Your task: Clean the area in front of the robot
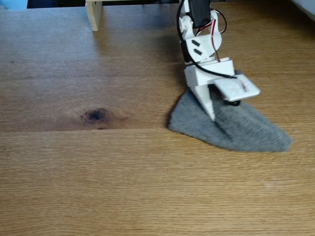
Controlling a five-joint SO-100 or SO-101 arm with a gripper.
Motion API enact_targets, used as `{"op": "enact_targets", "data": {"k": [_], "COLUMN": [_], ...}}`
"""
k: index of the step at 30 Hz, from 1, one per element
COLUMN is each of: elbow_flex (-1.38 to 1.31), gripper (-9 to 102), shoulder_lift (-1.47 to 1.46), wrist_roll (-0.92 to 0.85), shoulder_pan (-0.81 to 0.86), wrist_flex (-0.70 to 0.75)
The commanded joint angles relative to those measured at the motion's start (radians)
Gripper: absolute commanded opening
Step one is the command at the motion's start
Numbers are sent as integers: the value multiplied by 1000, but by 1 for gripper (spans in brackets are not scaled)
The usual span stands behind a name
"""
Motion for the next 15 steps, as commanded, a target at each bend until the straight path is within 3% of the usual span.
{"op": "enact_targets", "data": {"k": [1, 4, 6, 15], "elbow_flex": [-5, -29, -86, -546], "gripper": [0, 0, 0, 0], "shoulder_lift": [-34, -133, -202, -405], "wrist_roll": [26, 21, -2, 6], "shoulder_pan": [-60, -31, 3, 298], "wrist_flex": [-293, -495, -543, -290]}}
